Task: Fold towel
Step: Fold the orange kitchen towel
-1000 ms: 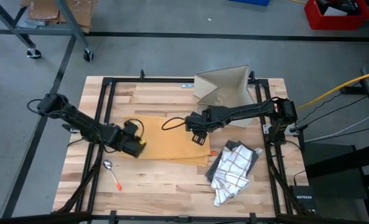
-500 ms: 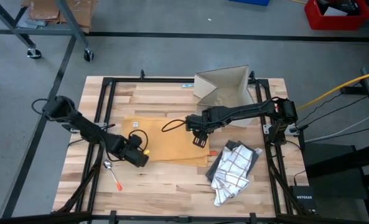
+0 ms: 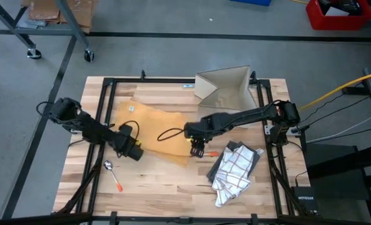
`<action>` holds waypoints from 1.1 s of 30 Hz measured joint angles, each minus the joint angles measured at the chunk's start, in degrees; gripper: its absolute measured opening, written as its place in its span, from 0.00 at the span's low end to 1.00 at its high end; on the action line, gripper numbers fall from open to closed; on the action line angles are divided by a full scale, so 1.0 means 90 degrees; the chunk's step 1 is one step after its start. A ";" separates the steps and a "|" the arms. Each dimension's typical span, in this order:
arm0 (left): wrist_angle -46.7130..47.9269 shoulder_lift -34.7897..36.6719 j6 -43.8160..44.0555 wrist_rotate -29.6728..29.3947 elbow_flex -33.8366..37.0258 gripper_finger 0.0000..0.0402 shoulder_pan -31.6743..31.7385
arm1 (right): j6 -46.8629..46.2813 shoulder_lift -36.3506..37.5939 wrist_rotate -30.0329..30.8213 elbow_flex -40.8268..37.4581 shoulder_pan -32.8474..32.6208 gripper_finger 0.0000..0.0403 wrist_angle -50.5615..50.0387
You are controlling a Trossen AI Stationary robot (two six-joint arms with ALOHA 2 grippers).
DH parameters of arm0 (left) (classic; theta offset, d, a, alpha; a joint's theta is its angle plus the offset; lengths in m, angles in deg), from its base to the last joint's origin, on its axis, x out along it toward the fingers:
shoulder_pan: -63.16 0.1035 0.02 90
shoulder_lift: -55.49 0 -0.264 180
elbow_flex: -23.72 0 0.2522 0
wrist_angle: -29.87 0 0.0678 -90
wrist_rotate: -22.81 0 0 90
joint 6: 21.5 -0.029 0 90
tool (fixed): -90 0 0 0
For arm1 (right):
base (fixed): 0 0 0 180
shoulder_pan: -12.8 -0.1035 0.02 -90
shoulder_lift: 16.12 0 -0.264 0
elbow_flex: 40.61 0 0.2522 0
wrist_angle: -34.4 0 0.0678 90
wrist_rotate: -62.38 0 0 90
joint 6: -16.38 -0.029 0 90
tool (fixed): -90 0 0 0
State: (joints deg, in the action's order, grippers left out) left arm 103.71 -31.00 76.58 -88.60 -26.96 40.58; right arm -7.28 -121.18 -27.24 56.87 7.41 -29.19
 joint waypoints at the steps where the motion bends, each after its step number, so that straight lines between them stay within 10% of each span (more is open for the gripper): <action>1: 0.0136 -0.0005 -0.0104 -0.0162 0.0005 0.44 0.0100 | 0.0000 0.0000 0.0002 0.0000 -0.0069 0.52 0.0127; 10: -0.0369 0.0123 -0.1517 -0.0641 -0.0187 0.44 0.0710 | 0.1537 0.0000 0.0812 0.0000 -0.0499 0.52 0.0828; 24: -0.6408 0.0380 -0.5411 -0.0708 -0.0686 0.44 0.0550 | 0.3121 0.0000 0.1736 0.0000 -0.0519 0.52 0.0647; 33: -0.7801 -0.0501 -0.5791 -0.0871 -0.0693 0.44 0.0725 | 0.3189 0.0000 0.1739 0.0000 -0.0516 0.52 0.0652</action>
State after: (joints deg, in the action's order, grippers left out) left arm 33.51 -35.51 24.46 -96.44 -33.20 47.10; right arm 21.42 -121.18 -11.59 56.87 2.76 -23.32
